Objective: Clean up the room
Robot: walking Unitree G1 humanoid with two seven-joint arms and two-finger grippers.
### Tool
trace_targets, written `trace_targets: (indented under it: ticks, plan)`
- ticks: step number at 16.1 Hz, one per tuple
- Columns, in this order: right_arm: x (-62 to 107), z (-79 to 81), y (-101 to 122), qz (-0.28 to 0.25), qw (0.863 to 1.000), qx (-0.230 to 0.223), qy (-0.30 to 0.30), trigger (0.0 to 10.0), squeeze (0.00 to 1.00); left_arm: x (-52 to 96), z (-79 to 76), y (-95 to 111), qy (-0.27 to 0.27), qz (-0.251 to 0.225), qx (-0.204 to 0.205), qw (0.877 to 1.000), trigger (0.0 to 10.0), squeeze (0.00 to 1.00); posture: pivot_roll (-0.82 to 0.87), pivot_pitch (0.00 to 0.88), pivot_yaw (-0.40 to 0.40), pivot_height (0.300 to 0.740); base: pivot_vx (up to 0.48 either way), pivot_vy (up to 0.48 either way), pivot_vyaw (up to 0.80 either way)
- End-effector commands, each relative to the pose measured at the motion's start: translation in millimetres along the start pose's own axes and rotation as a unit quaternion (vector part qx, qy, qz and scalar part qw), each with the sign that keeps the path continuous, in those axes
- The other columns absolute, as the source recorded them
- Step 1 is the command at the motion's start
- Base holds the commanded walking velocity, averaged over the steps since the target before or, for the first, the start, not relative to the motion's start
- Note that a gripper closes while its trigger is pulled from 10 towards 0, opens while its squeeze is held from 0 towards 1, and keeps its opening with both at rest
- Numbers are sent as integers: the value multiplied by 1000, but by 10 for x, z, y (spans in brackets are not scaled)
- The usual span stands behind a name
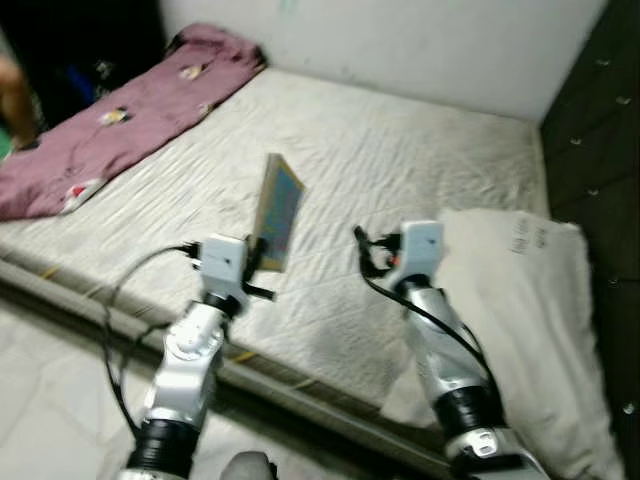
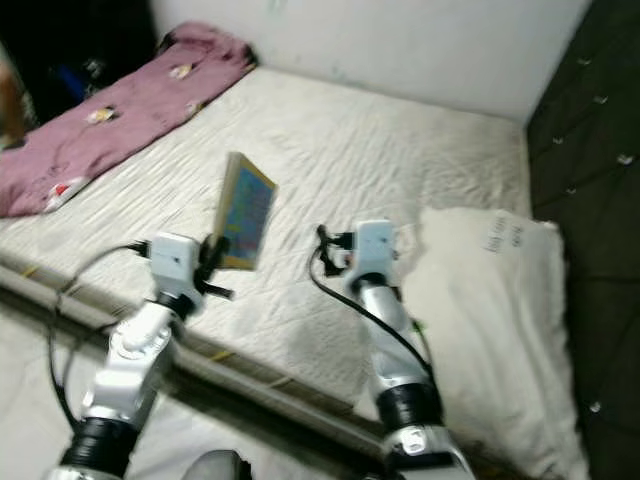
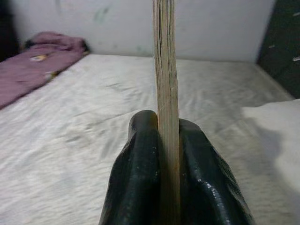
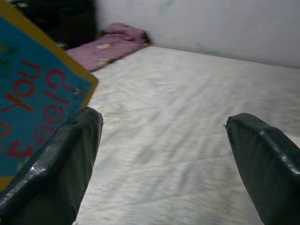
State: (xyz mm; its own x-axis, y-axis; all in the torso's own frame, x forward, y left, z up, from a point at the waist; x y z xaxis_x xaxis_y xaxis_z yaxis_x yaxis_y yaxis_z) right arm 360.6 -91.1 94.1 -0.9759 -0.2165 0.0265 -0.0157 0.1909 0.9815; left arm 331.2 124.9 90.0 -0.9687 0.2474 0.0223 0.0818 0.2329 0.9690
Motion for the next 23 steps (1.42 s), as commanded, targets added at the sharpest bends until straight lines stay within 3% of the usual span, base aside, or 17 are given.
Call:
trace_targets:
  ticks: [1, 6, 23]
  plan:
    - [11, -106, -29, 5, 1000, 7, -12, 10000, 0, -44, -79, 99, -13, -19, 2, 1000, 10000, 0, 90, 0, -1, 740, 0, 480, 0]
    - [7, -107, -37, 7, 1000, 4, -12, 10000, 0, -46, -84, 107, -14, -22, -4, 1000, 10000, 0, 91, 0, -2, 740, 0, 192, -108]
    - [35, -94, -106, 15, 1000, -9, -21, 10000, 0, -4, -46, 51, -10, -10, -8, 1000, 10000, 0, 100, 0, 24, 740, 0, 0, -782]
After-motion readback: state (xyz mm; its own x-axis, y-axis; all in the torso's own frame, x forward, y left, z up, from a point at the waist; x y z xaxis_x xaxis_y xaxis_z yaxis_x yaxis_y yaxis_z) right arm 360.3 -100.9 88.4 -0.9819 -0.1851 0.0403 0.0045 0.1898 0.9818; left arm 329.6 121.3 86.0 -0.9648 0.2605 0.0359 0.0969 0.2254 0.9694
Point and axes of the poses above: a point about 5 cm out from each wrist's last joint towards the gripper, its own x axis pointing back from the gripper into the wrist, its own y axis along the axis of the wrist's last joint, z = x × y, the point moved 4 cm from there along -x, pointing out of the wrist towards the gripper, and after that the axes turned 15 degrees about x, right-handed, at the moved point
